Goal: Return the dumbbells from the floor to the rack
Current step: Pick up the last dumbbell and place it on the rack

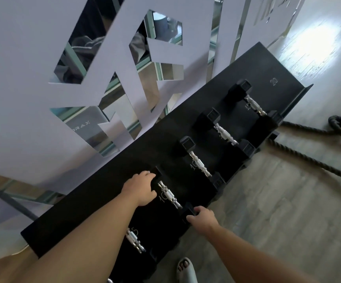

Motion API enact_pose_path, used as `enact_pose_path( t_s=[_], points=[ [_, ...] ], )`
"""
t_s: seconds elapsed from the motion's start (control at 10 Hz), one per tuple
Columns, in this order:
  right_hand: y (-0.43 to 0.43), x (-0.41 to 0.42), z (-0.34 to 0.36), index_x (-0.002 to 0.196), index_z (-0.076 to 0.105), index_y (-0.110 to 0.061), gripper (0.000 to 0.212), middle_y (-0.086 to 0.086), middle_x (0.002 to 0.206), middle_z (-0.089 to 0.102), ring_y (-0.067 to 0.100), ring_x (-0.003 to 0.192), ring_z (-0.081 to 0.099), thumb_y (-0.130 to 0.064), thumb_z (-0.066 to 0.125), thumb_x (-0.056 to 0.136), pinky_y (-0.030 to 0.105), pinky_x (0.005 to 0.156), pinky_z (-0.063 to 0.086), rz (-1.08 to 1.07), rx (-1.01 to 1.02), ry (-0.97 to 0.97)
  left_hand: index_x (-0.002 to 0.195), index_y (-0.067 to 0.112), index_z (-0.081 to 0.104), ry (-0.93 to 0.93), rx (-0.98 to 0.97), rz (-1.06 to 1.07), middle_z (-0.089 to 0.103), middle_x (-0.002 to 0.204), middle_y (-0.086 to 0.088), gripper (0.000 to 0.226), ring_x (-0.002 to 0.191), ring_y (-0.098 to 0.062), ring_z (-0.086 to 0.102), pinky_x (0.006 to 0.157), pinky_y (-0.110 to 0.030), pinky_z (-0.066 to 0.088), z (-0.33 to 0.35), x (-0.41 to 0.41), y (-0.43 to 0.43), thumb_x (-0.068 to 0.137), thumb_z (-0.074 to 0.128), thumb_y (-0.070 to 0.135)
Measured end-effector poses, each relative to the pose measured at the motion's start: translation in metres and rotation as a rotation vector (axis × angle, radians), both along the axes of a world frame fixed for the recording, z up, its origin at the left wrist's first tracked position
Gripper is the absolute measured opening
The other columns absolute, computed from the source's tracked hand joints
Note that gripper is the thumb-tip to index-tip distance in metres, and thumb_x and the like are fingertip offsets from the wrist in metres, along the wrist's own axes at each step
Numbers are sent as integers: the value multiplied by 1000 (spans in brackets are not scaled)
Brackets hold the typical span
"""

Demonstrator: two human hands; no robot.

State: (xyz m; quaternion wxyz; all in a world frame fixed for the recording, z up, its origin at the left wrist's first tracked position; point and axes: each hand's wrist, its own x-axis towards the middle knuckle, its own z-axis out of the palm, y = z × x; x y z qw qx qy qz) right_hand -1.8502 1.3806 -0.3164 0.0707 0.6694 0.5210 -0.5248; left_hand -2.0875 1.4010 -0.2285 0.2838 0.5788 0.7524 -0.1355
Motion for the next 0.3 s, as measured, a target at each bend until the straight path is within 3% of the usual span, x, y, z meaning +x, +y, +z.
enact_pose_path(
  t_s=[0.1, 0.2, 0.3],
  points=[
    [13, 18, 9, 147, 56, -21, 69, 10, 139, 62, 29, 126, 62, -48, 65, 85, 37, 106, 52, 55, 66, -1, 153, 31, 43, -14, 41, 29, 49, 153, 5, 63, 132, -20, 51, 102, -41, 49, 16, 4, -6, 95, 62, 46],
    [40, 44, 55, 143, 60, -18, 54, 6, 136, 67, 25, 126, 63, -43, 65, 95, 29, 101, 50, 116, 172, -18, 141, 33, 56, -30, 42, 67, 66, 130, 8, 53, 114, -15, 62, 94, -39, 54, 47, 12, -6, 93, 62, 53],
    [62, 63, 85, 133, 66, -19, 44, 3, 126, 72, 22, 118, 67, -42, 65, 95, 27, 94, 51, 96, 282, 3, 135, 32, 60, -72, 84, 91, 68, 123, 9, 47, 107, -13, 63, 93, -38, 54, 71, 25, -5, 93, 62, 55]
  ],
)
